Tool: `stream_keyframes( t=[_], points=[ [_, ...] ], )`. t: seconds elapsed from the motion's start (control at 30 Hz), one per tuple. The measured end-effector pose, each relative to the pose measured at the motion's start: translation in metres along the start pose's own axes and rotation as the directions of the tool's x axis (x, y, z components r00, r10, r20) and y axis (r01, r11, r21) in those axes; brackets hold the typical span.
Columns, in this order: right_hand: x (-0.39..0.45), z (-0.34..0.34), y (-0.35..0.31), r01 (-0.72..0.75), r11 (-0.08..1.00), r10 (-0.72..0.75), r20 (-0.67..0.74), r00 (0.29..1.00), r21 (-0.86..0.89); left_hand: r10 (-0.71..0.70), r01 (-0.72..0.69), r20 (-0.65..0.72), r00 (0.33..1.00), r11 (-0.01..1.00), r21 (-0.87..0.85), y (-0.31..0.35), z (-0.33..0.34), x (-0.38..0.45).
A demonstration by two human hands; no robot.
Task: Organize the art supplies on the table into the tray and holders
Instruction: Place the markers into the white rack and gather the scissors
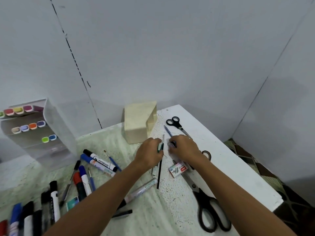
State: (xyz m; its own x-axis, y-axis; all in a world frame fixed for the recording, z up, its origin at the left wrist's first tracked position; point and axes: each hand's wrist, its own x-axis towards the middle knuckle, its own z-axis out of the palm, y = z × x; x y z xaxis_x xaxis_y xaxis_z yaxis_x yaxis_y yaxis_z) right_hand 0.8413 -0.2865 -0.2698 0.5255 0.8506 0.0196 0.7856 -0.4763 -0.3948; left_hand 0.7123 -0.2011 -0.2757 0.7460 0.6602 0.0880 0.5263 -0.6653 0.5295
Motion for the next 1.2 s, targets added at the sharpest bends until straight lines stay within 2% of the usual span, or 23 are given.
stream_keyframes(
  t=[0.17,0.3,0.5,0.57,0.63,0.7,0.87,1.2],
  points=[
    [-0.001,-0.002,-0.001,0.032,0.998,-0.033,0.02,0.999,0.053,-0.053,0.051,-0.052,0.997,0.998,-0.041,0.0,-0.004,-0.002],
    [-0.001,-0.012,-0.005,0.002,0.963,-0.025,0.083,0.996,0.269,-0.106,0.097,-0.057,0.993,0.986,-0.139,-0.001,-0.013,-0.005],
    [0.005,-0.04,-0.023,0.011,0.897,-0.092,0.161,0.983,0.443,-0.189,0.166,-0.04,0.981,0.931,-0.324,-0.012,-0.035,-0.01],
    [0.005,-0.049,-0.031,-0.009,0.793,-0.139,0.195,0.971,0.61,-0.225,0.195,-0.029,0.974,0.895,-0.402,-0.019,-0.044,-0.014],
    [0.004,-0.053,-0.04,-0.065,0.629,-0.193,0.237,0.952,0.774,-0.259,0.218,-0.01,0.966,0.833,-0.509,-0.028,-0.053,-0.019],
    [0.004,-0.053,-0.049,-0.109,0.503,-0.237,0.258,0.937,0.857,-0.275,0.224,0.005,0.962,0.773,-0.593,-0.037,-0.063,-0.026],
    [0.003,-0.044,-0.081,-0.181,0.344,-0.345,0.304,0.888,0.921,-0.28,0.228,0.054,0.958,0.638,-0.736,-0.058,-0.091,-0.053],
    [0.006,0.002,-0.161,-0.111,0.307,-0.464,0.25,0.85,0.945,-0.386,0.159,-0.103,0.917,0.589,-0.792,-0.098,-0.15,-0.118]
  ],
)
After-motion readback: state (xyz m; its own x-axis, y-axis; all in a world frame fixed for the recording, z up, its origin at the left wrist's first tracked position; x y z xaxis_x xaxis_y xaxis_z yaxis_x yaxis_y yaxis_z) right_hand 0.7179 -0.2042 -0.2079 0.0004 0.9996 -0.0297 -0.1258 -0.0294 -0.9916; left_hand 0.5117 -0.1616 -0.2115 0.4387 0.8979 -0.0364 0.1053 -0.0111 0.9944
